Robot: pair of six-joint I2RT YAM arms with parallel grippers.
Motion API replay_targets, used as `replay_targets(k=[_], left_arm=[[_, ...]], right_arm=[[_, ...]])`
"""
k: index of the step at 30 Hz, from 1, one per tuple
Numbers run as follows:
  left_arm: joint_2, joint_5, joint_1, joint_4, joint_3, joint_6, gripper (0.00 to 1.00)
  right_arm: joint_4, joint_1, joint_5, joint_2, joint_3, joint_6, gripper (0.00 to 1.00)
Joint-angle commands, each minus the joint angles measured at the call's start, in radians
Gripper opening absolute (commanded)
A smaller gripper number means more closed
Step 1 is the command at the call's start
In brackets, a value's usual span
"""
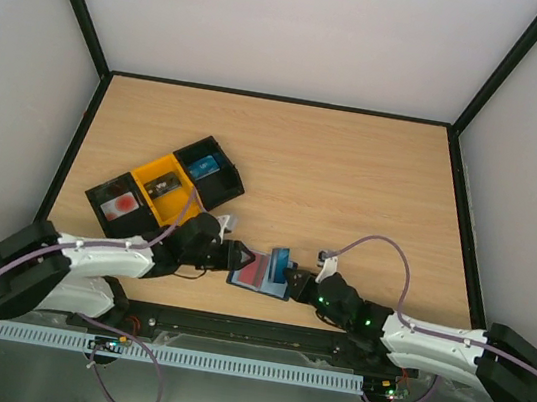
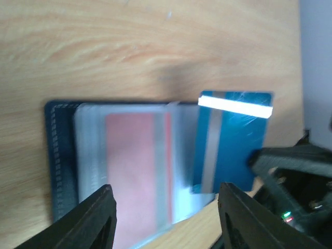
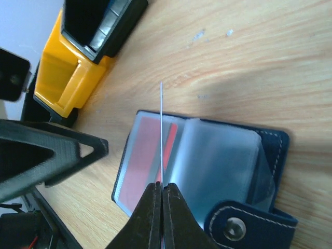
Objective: Take the credit cards out of the card holder
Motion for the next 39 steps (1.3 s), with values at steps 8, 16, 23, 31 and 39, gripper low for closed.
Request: replay_targets(k=[8, 16, 23, 31, 39], left_arm=[[-0.218, -0.049, 0.027, -0.251, 0.161, -0.054, 0.72], [-0.361, -0.015, 0.061, -0.302, 0.187, -0.196, 0.66], [-0.464, 0.013, 0.088, -0.329, 0.177, -0.280, 0.66], [-0.533, 0.036, 0.095, -0.304, 0.152, -0.366, 0.66], [-0.478, 0.133, 0.100, -0.229, 0.131, -0.419, 0.64]], right_arm=[[-0.059, -0.005, 0.061, -0.095, 0.097, -0.329, 0.02], [0.036, 0.003, 0.097, -0.021, 0.190, -0.670, 0.02], [0.158, 0.036, 0.108, 0.032, 0.210, -0.972, 0.02], [0.136, 0.062, 0.138, 0.054, 0.250, -1.265, 0.02], [0.141, 0.077, 0.187, 0.041, 0.259, -1.388, 0.02]])
